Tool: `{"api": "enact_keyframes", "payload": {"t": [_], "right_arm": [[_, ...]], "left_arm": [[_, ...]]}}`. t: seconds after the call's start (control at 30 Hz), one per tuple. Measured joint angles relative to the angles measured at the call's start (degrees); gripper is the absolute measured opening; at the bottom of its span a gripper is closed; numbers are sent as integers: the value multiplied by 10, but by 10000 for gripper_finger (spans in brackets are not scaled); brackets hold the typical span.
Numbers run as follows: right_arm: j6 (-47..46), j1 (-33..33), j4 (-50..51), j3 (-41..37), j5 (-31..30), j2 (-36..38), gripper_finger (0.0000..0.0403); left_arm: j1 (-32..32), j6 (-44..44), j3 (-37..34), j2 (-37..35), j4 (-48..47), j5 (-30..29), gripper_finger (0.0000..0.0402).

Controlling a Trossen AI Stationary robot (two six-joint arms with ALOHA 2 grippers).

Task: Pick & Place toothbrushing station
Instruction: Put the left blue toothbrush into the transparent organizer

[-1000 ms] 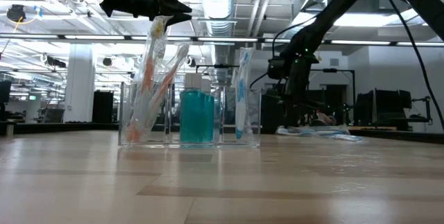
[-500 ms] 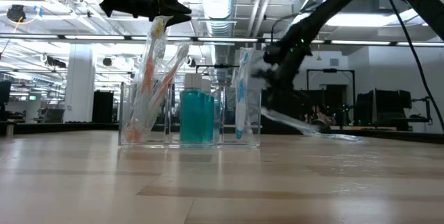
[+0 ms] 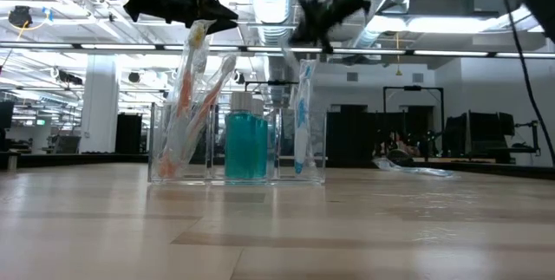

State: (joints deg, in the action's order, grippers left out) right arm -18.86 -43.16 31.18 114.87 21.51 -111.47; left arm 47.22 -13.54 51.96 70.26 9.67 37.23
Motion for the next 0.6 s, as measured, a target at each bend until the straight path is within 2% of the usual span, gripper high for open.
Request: {"api": "enact_keyframes", "payload": {"t": [0.17,0.3,0.43,0.6], "right_arm": [[35,40,-60,-4,0,85,0],[39,60,-64,-36,-5,161,0],[39,92,-85,-98,-35,239,0],[-5,152,-142,-221,-100,344,0]], "left_arm": [[0,-5,0,0,9,-3,92],[-4,-18,0,0,11,-3,92],[-16,-20,0,0,12,-14,92],[-39,-21,0,0,15,-31,92]]}}
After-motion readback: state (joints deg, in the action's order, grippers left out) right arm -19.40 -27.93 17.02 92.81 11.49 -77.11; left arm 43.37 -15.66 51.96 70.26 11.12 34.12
